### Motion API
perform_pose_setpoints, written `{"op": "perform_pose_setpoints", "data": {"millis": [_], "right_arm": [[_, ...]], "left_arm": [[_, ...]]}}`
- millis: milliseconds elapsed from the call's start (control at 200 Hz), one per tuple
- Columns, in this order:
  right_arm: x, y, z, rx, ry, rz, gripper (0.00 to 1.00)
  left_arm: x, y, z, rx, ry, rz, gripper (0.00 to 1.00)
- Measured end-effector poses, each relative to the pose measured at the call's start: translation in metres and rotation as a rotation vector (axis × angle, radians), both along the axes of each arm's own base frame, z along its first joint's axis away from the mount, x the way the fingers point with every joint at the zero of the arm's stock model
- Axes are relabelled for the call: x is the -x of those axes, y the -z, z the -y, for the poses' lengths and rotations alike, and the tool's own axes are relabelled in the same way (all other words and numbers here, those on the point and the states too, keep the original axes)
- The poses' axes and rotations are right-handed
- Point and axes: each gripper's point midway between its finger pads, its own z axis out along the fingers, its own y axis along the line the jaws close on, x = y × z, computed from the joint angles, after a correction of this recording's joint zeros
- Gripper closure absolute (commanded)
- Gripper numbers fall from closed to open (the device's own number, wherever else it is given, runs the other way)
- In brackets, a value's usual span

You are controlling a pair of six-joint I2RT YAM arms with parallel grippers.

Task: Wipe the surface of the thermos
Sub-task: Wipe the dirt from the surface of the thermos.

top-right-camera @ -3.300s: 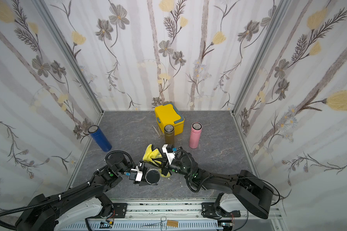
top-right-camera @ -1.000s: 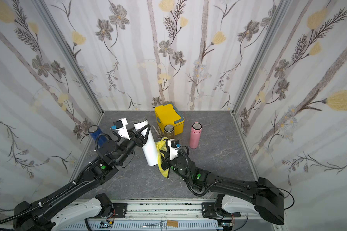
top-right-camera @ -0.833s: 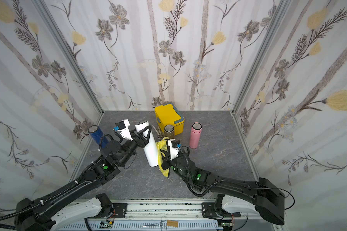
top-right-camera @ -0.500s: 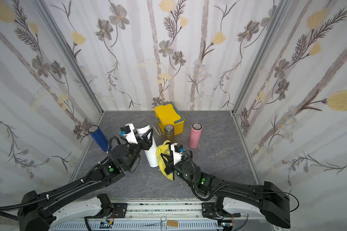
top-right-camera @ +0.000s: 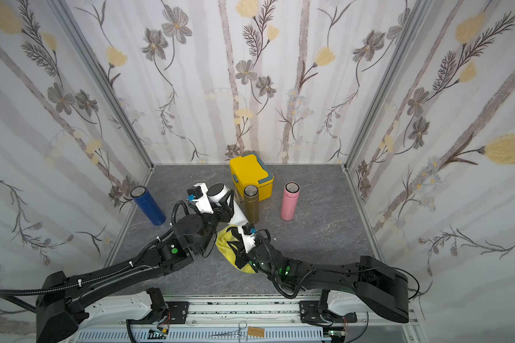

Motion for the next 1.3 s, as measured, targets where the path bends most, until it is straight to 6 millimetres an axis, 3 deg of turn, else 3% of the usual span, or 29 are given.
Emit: {"op": "perform_pose_setpoints", "data": {"millis": [75, 235, 315, 445, 605, 654, 754, 909, 989, 1119, 1239, 1299], "right_arm": [[0.000, -0.016, 0.001, -0.034, 0.006, 0.017, 1.00], [-0.005, -0.080, -0.008, -0.131, 0.012, 0.102, 1.00], [-0.009, -0.094, -0.012, -0.148, 0.027, 0.119, 1.00], [-0.014, -0.074, -0.014, -0.100, 0.048, 0.110, 1.00], [-0.010, 0.001, -0.005, 0.032, 0.050, 0.026, 1.00], [-0.008, 0.016, -0.002, 0.062, 0.049, 0.007, 1.00], [-0.004, 0.009, -0.006, 0.053, 0.046, 0.014, 1.00], [-0.010, -0.060, -0.028, -0.066, 0.051, 0.088, 1.00], [-0.017, -0.074, -0.033, -0.093, 0.079, 0.106, 1.00], [-0.024, -0.047, -0.033, -0.045, 0.115, 0.085, 1.00], [-0.022, 0.007, -0.021, 0.054, 0.130, 0.032, 1.00], [-0.021, 0.022, -0.015, 0.085, 0.136, 0.015, 1.00]], "left_arm": [[-0.001, -0.002, -0.002, 0.020, -0.010, -0.006, 1.00], [0.000, 0.003, -0.003, 0.027, -0.017, -0.035, 1.00], [0.000, 0.001, -0.004, 0.040, -0.019, -0.041, 1.00], [-0.001, 0.005, -0.002, 0.040, -0.024, -0.055, 1.00], [-0.002, 0.009, -0.003, 0.033, -0.035, -0.065, 1.00], [-0.002, 0.009, -0.005, 0.037, -0.044, -0.067, 1.00], [-0.003, 0.007, -0.008, 0.045, -0.069, -0.071, 1.00], [-0.004, 0.006, -0.015, 0.061, -0.106, -0.085, 1.00], [-0.004, 0.007, -0.018, 0.071, -0.126, -0.096, 1.00], [-0.004, 0.011, -0.022, 0.071, -0.153, -0.114, 1.00], [-0.004, 0.011, -0.024, 0.085, -0.163, -0.128, 1.00], [-0.004, 0.011, -0.025, 0.094, -0.169, -0.134, 1.00]]}}
